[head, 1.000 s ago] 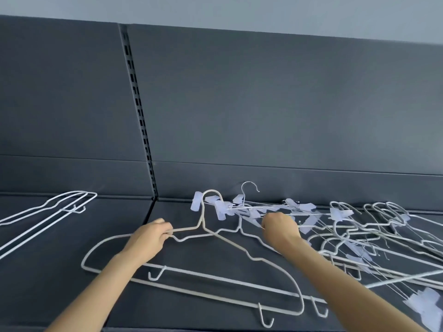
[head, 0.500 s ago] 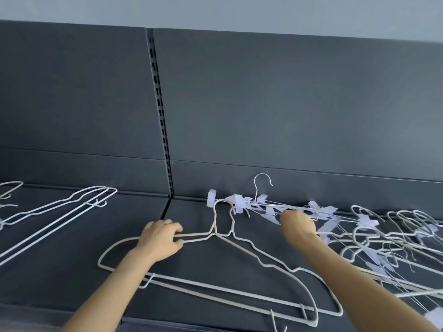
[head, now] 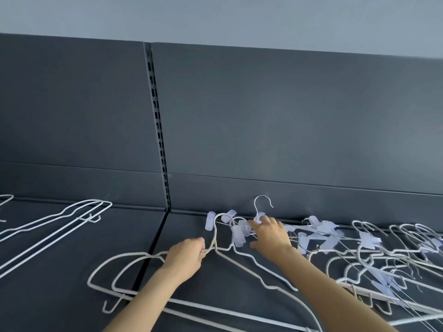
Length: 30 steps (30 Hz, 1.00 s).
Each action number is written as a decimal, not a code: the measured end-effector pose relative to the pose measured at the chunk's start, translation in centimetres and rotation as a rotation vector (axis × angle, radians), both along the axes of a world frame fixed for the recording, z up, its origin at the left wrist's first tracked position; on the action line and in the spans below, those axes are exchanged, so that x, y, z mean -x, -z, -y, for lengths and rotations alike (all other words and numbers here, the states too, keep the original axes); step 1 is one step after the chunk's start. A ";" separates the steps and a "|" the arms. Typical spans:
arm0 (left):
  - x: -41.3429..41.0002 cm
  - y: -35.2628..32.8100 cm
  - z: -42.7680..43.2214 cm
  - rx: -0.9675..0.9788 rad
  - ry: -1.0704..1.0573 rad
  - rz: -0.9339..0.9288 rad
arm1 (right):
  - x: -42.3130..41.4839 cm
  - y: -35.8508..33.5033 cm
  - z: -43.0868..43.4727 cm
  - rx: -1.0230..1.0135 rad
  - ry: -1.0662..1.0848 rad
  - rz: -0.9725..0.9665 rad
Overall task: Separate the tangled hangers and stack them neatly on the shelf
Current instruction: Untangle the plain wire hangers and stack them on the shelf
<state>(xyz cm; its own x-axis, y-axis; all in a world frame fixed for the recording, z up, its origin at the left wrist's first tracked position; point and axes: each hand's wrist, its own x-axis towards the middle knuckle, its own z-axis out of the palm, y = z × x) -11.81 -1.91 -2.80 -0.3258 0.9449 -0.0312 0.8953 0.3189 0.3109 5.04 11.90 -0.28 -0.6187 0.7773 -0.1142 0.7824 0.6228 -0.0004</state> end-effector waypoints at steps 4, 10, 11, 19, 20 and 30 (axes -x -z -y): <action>0.0 -0.1 0.7 -0.070 -0.010 0.015 | 0.3 1.1 -0.4 -0.044 -0.032 0.008; 0.7 -1.0 1.5 -0.204 -0.023 -0.014 | -0.5 0.3 -1.3 -0.124 -0.038 -0.083; 0.8 -1.1 1.7 -0.223 -0.014 -0.004 | -0.7 0.0 -1.5 -0.139 -0.033 -0.092; 2.1 -1.8 4.5 -0.348 -0.030 0.051 | -1.4 -1.2 -3.5 -0.225 0.050 -0.163; 2.4 -1.9 5.0 -0.344 -0.049 0.076 | -1.4 -1.2 -3.8 -0.227 0.066 -0.168; 5.3 -3.9 8.2 -0.345 -0.204 0.305 | -1.9 0.3 -3.7 -0.060 0.079 -0.044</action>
